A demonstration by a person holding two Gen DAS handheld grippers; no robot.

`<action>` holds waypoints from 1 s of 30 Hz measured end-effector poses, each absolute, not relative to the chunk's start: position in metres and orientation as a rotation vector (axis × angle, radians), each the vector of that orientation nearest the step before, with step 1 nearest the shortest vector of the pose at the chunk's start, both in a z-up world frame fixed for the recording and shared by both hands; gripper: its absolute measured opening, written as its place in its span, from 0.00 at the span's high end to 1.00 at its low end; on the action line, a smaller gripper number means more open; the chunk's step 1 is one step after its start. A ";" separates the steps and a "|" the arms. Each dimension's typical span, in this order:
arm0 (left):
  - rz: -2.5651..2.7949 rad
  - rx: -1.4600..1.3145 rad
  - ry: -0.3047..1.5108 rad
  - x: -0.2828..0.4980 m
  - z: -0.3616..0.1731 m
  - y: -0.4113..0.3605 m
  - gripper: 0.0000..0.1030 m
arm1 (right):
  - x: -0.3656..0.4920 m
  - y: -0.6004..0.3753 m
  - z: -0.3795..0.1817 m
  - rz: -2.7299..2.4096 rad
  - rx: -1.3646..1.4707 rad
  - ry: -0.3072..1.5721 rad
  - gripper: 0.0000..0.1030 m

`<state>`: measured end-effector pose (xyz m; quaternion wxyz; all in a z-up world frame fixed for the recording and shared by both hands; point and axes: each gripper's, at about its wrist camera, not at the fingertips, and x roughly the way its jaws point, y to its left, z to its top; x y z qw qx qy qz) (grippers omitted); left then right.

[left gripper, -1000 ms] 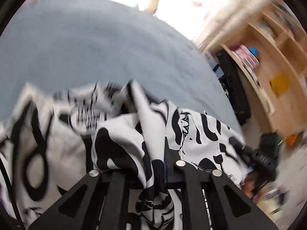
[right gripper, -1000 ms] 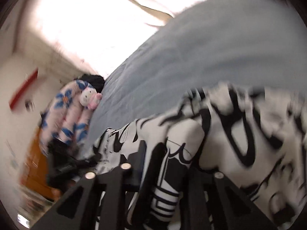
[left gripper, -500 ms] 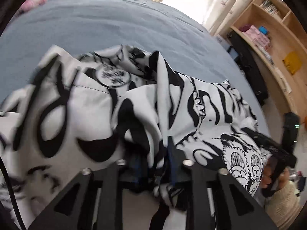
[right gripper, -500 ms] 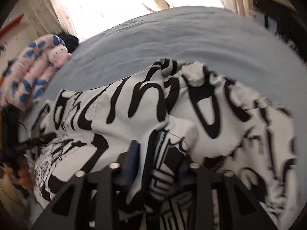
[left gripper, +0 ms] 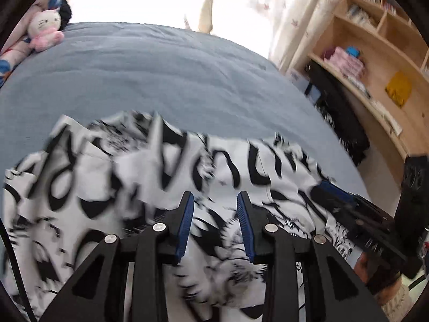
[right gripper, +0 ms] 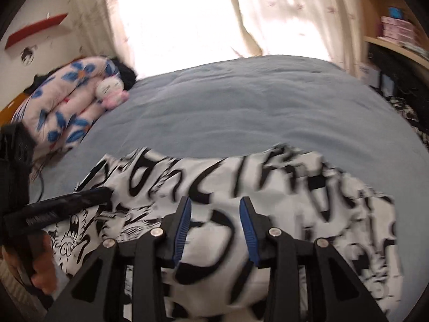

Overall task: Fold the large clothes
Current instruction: 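Lower the hoodie bundle onto the bed and open both grippers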

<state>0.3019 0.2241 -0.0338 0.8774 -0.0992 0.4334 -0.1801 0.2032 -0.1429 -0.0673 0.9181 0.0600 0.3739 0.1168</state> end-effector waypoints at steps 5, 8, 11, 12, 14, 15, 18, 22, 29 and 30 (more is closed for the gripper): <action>-0.340 -0.177 1.048 0.287 -0.082 0.204 0.70 | 0.195 -0.140 -0.118 0.233 0.151 0.927 0.63; -0.335 -0.113 1.007 0.267 -0.088 0.202 0.70 | 0.172 -0.141 -0.127 0.228 0.128 0.904 0.62; -0.317 -0.081 0.983 0.260 -0.088 0.198 0.70 | 0.164 -0.140 -0.128 0.214 0.131 0.890 0.61; -0.311 -0.083 0.978 0.259 -0.088 0.198 0.70 | 0.165 -0.141 -0.129 0.212 0.145 0.895 0.61; -0.302 -0.090 0.973 0.259 -0.089 0.197 0.70 | 0.169 -0.143 -0.130 0.213 0.168 0.905 0.60; -0.298 -0.092 0.970 0.259 -0.087 0.196 0.70 | 0.169 -0.143 -0.130 0.214 0.168 0.906 0.60; -0.288 -0.090 0.952 0.257 -0.088 0.195 0.70 | 0.168 -0.144 -0.130 0.215 0.165 0.892 0.60; -0.279 -0.097 0.938 0.252 -0.089 0.195 0.66 | 0.165 -0.146 -0.131 0.206 0.182 0.887 0.60; -0.210 -0.136 0.977 0.247 -0.075 0.201 0.54 | 0.157 -0.146 -0.121 0.147 0.216 0.903 0.60; -0.198 -0.124 0.972 0.244 -0.071 0.202 0.54 | 0.156 -0.147 -0.118 0.144 0.230 0.912 0.60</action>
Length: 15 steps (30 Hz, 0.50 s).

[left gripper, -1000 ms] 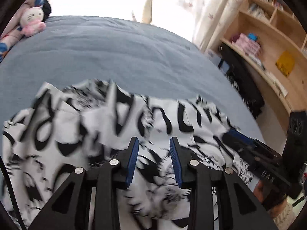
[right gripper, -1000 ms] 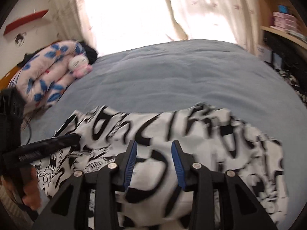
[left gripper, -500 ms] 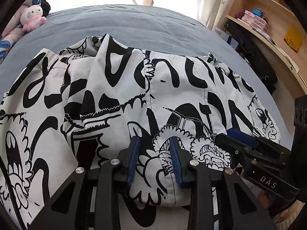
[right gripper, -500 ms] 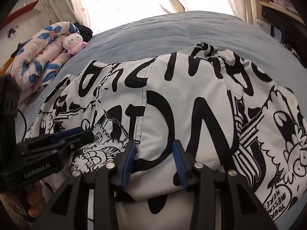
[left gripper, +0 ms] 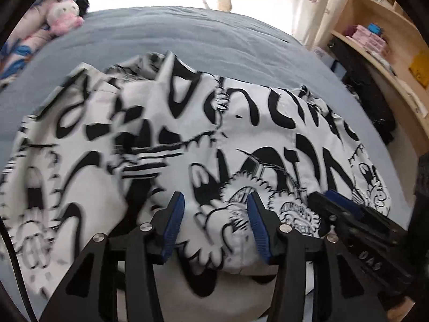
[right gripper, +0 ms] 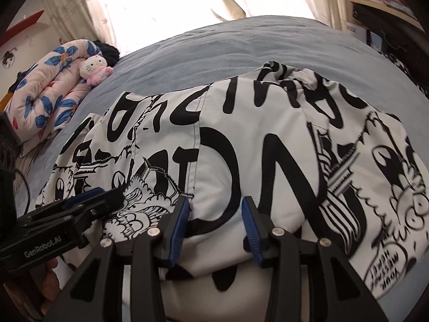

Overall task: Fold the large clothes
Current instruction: 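Lower the hoodie bundle onto the bed and open both grippers, then withdraw both grippers from the flattened hoodie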

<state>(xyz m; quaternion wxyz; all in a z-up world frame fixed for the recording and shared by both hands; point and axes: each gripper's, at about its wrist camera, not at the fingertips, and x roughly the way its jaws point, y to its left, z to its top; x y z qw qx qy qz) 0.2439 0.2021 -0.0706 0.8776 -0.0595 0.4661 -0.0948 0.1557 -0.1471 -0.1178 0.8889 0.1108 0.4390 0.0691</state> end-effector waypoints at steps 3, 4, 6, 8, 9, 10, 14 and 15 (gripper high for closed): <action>-0.167 -0.110 0.943 0.227 -0.052 0.208 0.54 | 0.144 -0.153 -0.104 0.158 0.285 0.928 0.60; -0.159 -0.108 0.929 0.219 -0.043 0.211 0.54 | 0.138 -0.154 -0.098 0.157 0.290 0.925 0.60; -0.153 -0.104 0.911 0.206 -0.028 0.215 0.54 | 0.125 -0.153 -0.084 0.149 0.270 0.916 0.60; -0.137 -0.095 0.893 0.189 -0.010 0.220 0.52 | 0.105 -0.149 -0.063 0.134 0.226 0.879 0.60; -0.139 -0.105 0.881 0.180 -0.001 0.224 0.51 | 0.096 -0.147 -0.053 0.134 0.209 0.860 0.60; -0.142 -0.116 0.870 0.172 0.007 0.227 0.49 | 0.086 -0.145 -0.043 0.138 0.195 0.839 0.60; -0.127 -0.140 0.814 0.132 0.043 0.240 0.47 | 0.045 -0.140 0.001 0.158 0.165 0.746 0.55; -0.122 -0.139 0.798 0.120 0.052 0.242 0.47 | 0.033 -0.139 0.013 0.159 0.153 0.718 0.54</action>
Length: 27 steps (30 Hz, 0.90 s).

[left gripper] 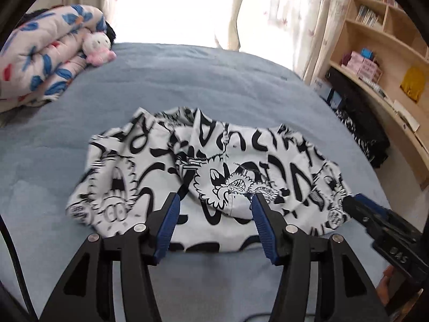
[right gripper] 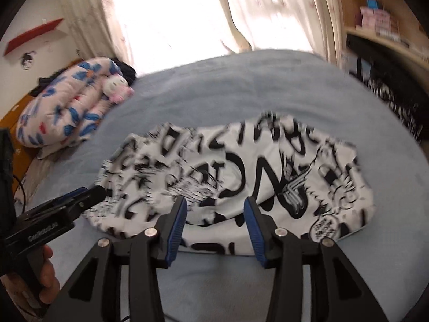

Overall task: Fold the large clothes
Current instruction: 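Withdraw both grippers from the flattened hoodie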

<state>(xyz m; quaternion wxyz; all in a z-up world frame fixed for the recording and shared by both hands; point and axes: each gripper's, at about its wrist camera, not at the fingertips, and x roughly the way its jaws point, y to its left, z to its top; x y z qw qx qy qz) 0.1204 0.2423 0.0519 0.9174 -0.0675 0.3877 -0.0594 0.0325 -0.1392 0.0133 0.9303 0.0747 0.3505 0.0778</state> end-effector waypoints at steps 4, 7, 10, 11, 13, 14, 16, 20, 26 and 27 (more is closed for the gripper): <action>-0.118 -0.134 0.730 0.080 0.084 0.252 0.42 | -0.016 -0.136 0.057 0.170 0.095 0.607 0.51; -0.112 -0.134 0.687 0.053 0.100 0.258 0.38 | -0.052 -0.138 0.083 0.178 0.060 0.536 0.39; -0.112 -0.124 0.662 0.027 0.112 0.261 0.37 | -0.086 -0.137 0.103 0.166 0.006 0.471 0.33; -0.115 -0.122 0.661 0.021 0.113 0.261 0.36 | -0.096 -0.135 0.107 0.160 -0.014 0.455 0.32; -0.123 -0.121 0.664 0.010 0.115 0.262 0.36 | -0.113 -0.132 0.112 0.150 -0.050 0.431 0.29; -0.129 -0.123 0.664 0.004 0.115 0.263 0.36 | -0.119 -0.131 0.114 0.145 -0.064 0.429 0.28; -0.131 -0.119 0.667 -0.005 0.114 0.264 0.36 | -0.129 -0.127 0.113 0.123 -0.104 0.429 0.27; -0.127 -0.120 0.683 -0.017 0.102 0.267 0.32 | -0.138 -0.118 0.098 0.051 -0.183 0.425 0.27; -0.100 -0.143 0.750 -0.015 0.072 0.275 0.32 | -0.126 -0.122 0.066 -0.003 -0.137 0.489 0.27; -0.094 -0.150 0.758 -0.012 0.067 0.278 0.32 | -0.122 -0.124 0.061 -0.004 -0.109 0.503 0.27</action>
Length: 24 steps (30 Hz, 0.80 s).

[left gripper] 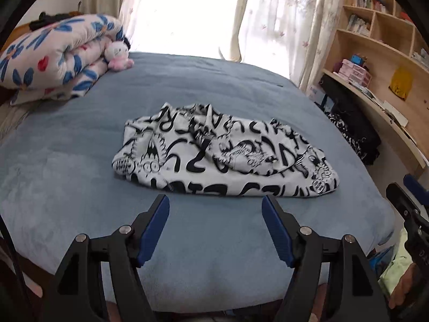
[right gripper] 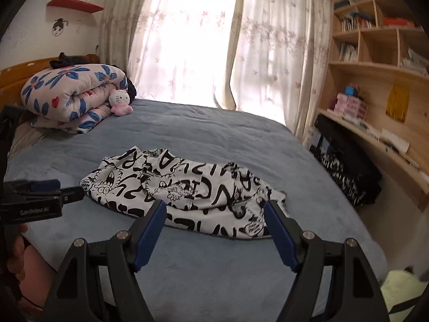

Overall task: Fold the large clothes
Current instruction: 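Withdraw both grippers from the flattened hoodie, then grasp the hoodie edge with both grippers and fold it over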

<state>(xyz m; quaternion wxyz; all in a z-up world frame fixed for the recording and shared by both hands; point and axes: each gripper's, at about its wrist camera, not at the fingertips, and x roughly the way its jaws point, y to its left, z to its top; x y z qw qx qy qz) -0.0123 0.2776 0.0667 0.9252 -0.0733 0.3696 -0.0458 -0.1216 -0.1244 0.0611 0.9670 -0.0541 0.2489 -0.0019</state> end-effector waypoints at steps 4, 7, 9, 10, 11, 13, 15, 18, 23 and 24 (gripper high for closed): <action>-0.078 -0.192 0.790 0.001 0.046 0.288 0.32 | -0.105 -0.134 0.040 -0.018 -0.023 0.547 0.27; -0.073 -0.246 0.827 0.018 0.025 0.298 0.32 | -0.090 -0.141 0.023 -0.015 0.039 0.583 0.27; -0.068 -0.284 0.853 0.030 0.011 0.304 0.32 | -0.077 -0.144 0.011 -0.004 0.073 0.606 0.27; -0.066 -0.306 0.868 0.037 0.003 0.307 0.32 | -0.071 -0.145 0.006 0.003 0.081 0.613 0.27; -0.063 -0.326 0.881 0.043 -0.004 0.310 0.32 | -0.066 -0.144 0.001 0.010 0.086 0.619 0.27; -0.060 -0.368 0.904 0.056 -0.019 0.316 0.32 | -0.052 -0.141 -0.008 0.024 0.086 0.628 0.27; -0.056 -0.407 0.930 0.071 -0.036 0.322 0.32 | -0.037 -0.135 -0.016 0.033 0.069 0.633 0.27; -0.051 -0.473 0.964 0.094 -0.064 0.334 0.32 | -0.016 -0.126 -0.024 0.047 0.050 0.633 0.27; -0.034 -0.570 0.988 0.128 -0.100 0.356 0.32 | 0.027 -0.110 -0.039 0.063 0.039 0.640 0.27; -0.032 -0.586 0.982 0.135 -0.106 0.361 0.32 | 0.036 -0.107 -0.042 0.067 0.039 0.644 0.27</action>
